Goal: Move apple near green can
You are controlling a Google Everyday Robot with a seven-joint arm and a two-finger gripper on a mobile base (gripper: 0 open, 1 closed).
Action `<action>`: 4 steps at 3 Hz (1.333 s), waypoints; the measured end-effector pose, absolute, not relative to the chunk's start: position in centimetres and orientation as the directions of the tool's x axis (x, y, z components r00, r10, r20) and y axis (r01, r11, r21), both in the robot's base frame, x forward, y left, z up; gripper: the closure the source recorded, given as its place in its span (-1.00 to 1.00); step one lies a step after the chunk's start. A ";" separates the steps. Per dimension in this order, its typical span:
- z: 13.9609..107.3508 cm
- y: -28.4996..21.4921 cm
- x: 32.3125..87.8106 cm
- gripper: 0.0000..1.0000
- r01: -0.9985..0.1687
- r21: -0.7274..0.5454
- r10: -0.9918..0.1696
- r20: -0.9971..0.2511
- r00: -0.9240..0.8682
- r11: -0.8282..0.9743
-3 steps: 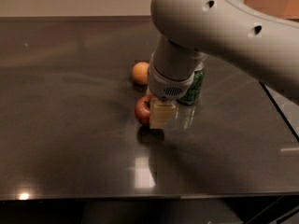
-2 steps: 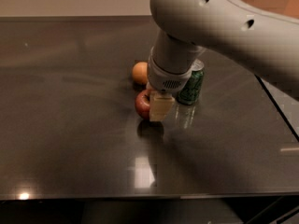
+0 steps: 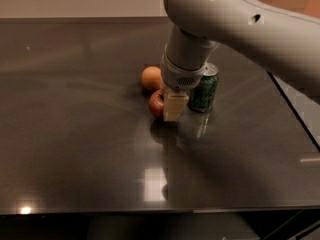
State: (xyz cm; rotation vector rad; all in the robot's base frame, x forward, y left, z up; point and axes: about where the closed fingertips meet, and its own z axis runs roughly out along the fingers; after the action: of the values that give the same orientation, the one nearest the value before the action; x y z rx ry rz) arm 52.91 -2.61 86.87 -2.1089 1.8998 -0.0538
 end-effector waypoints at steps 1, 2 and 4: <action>86.0 -3.2 53.7 1.00 -0.971 -0.228 -0.979 -0.172 0.113 -0.072; 85.2 -3.9 54.3 0.63 -0.975 -0.215 -0.982 -0.166 0.095 -0.058; 84.9 -4.3 54.6 -0.28 -0.976 -0.211 -0.983 -0.161 0.085 -0.050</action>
Offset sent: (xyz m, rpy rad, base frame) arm 0.0219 -0.0226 -0.0263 -0.0163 0.0486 -0.0446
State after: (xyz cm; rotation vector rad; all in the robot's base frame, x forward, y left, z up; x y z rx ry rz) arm 54.61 -4.27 84.94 -2.1003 1.9612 -0.0386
